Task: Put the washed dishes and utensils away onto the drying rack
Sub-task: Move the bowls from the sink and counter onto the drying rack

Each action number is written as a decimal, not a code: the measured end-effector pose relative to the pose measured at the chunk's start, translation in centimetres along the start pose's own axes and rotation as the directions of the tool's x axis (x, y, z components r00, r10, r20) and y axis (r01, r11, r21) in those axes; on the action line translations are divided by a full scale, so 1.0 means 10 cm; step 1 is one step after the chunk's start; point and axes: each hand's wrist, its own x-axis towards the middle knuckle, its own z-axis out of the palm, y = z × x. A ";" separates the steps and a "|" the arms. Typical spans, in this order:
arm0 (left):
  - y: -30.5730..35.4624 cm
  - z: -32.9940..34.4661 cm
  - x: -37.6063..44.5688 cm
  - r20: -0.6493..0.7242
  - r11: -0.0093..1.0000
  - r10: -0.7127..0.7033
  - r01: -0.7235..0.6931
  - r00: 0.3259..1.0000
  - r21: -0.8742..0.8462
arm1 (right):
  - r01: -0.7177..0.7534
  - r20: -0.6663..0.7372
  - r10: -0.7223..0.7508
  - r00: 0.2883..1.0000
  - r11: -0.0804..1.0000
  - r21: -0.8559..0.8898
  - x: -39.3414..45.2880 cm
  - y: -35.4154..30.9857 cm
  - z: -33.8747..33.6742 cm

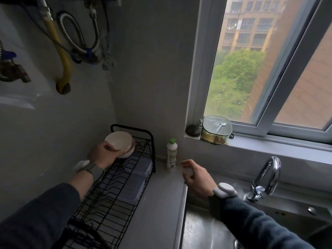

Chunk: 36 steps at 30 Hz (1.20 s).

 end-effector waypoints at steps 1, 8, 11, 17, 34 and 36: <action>-0.03 0.03 0.02 -0.001 1.000 0.009 -0.009 1.000 0.005 | -0.017 0.014 0.017 1.000 1.000 -0.005 -0.01 0.04 0.01; -0.02 0.20 0.02 0.005 1.000 0.010 -0.010 1.000 -0.023 | -0.092 0.058 0.095 0.994 0.994 -0.050 -0.15 0.21 0.07; 0.00 0.23 0.02 0.011 0.999 0.007 -0.007 1.000 -0.037 | -0.128 0.078 0.132 0.988 0.990 -0.052 -0.21 0.26 0.08; -0.04 0.24 0.07 0.073 0.999 0.041 -0.039 0.996 -0.018 | -0.144 0.082 0.147 0.986 0.988 -0.047 -0.32 0.36 0.13; -0.12 0.29 0.15 0.188 0.992 0.018 -0.042 0.982 0.123 | -0.186 0.136 0.191 0.972 0.981 -0.048 -0.47 0.58 0.22; -0.14 0.28 0.16 0.184 0.991 0.006 -0.030 0.983 0.129 | -0.186 0.135 0.191 0.972 0.981 -0.047 -0.48 0.57 0.22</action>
